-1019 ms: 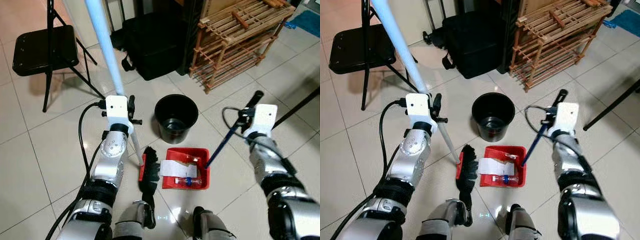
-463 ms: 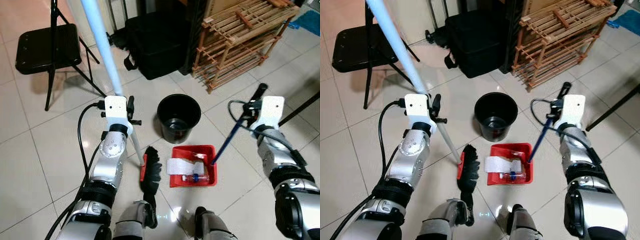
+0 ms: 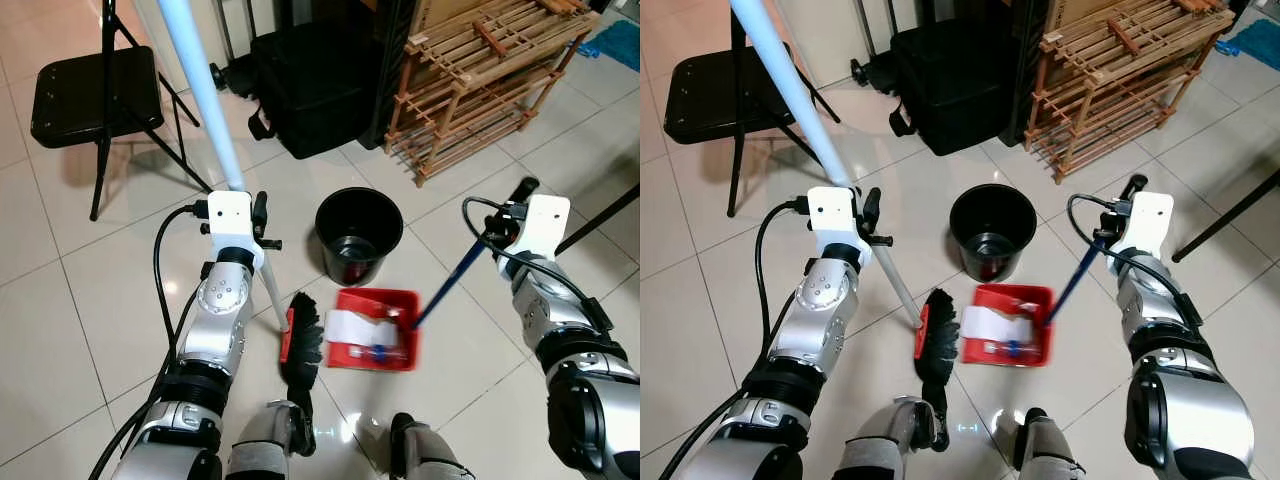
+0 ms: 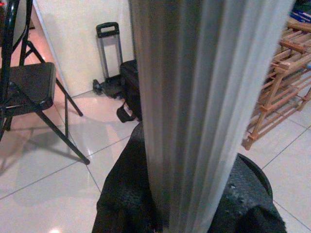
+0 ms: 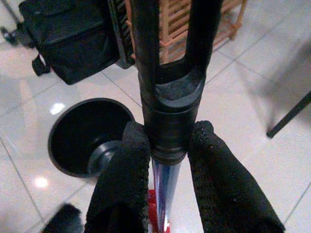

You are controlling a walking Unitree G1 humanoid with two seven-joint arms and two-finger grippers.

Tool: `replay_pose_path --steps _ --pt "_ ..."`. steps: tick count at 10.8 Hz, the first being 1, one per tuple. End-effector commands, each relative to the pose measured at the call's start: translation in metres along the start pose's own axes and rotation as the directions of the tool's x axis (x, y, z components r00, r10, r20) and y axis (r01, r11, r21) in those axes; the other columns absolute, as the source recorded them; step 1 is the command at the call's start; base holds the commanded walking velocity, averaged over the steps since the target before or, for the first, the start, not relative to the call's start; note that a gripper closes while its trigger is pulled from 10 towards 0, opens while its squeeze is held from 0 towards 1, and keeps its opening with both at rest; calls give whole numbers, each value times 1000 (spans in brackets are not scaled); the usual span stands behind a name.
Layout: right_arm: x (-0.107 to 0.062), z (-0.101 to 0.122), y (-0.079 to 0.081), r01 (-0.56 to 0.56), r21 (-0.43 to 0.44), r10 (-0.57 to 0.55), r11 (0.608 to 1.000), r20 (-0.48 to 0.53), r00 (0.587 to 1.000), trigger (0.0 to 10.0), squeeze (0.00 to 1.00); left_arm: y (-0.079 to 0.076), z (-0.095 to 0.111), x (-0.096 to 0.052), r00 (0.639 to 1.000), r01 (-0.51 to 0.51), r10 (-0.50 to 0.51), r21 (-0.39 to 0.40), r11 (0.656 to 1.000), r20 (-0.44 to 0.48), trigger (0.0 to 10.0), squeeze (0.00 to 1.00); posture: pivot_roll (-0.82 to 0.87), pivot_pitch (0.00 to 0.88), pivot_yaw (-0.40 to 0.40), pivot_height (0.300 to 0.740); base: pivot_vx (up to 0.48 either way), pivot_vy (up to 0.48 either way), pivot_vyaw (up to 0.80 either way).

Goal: Sweep floor

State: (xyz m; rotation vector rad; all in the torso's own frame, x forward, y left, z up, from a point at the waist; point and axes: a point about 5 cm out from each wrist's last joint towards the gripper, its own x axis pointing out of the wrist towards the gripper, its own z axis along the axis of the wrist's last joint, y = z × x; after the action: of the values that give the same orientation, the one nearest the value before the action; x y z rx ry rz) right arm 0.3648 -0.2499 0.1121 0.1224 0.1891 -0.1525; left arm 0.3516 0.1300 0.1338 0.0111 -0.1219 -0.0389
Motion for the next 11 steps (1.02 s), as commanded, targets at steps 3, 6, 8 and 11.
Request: replay_pose_path --steps 3,6,8,11 --pt "0 -3 -3 12 67 -10 998 -31 999 10000 0 3 -11 -8 999 6 -5 11 1000 -51 10000 0 15 252 54 740 0 0 0" --pt "-1 -9 -1 12 85 -8 996 -42 999 10000 0 22 -1 -24 1000 -2 4 56 998 -25 10000 0 31 248 73 740 0 0 0" --pt "-2 -11 1 10 92 -6 996 -45 999 10000 0 43 17 -27 998 -55 53 99 994 17 10000 0 37 243 76 740 0 0 0" --pt "-2 -14 4 4 98 1 995 -52 999 10000 0 79 59 -21 978 -191 175 150 970 115 10000 0 43 235 74 740 0 0 0"
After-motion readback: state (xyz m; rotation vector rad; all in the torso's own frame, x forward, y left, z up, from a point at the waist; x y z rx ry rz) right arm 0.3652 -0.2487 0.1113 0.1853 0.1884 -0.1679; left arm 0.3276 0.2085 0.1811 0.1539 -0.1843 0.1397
